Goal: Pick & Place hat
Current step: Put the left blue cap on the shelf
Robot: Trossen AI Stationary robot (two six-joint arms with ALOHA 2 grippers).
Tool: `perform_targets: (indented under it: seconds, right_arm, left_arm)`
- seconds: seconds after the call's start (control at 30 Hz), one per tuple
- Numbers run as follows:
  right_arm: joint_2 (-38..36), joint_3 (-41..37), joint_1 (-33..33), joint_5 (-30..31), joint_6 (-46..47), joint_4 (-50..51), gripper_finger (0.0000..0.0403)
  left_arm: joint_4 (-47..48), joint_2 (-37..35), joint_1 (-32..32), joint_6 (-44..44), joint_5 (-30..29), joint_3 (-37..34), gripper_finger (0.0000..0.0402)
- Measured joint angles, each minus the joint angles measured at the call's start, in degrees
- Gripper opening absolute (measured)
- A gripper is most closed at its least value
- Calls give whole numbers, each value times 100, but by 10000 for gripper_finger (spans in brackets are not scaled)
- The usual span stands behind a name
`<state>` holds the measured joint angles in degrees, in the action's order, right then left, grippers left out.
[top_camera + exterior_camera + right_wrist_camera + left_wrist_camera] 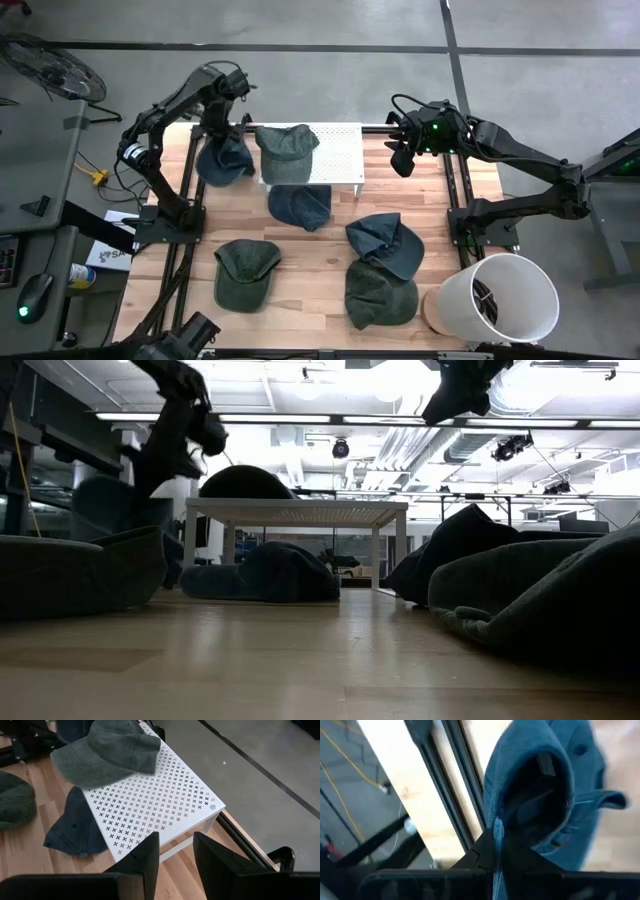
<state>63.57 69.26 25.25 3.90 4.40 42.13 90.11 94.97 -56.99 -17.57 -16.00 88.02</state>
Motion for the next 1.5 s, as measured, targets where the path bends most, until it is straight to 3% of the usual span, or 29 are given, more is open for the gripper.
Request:
perform_targets:
  seconds: [0.53, 0.67, 0.97, 1.1, 1.4, 1.5]
  right_arm:
    - [0, -1, 1, -20, -37, -113, 114]
    - [0, 0, -1, -112, -80, -297, 114]
    - [23, 0, -28, -641, -1025, -1034, 114]
    - [47, 2, -29, -792, -1373, -1439, 114]
    - [72, 2, -28, -274, -1410, -2496, 114]
    - [72, 2, -28, -293, -2064, -2671, 114]
  left_arm:
    - [-8, -1047, 122, -227, -248, 1758, 7]
    - [7, -1206, 122, -231, -58, 2015, 7]
    - [-130, -1199, 203, -245, -100, 2547, 7]
    - [-666, -1201, 389, -187, 243, 2909, 7]
    - [-1947, -1199, 1302, 660, 999, 3159, 10]
    - [-2405, -1199, 1540, 884, 1506, 3159, 10]
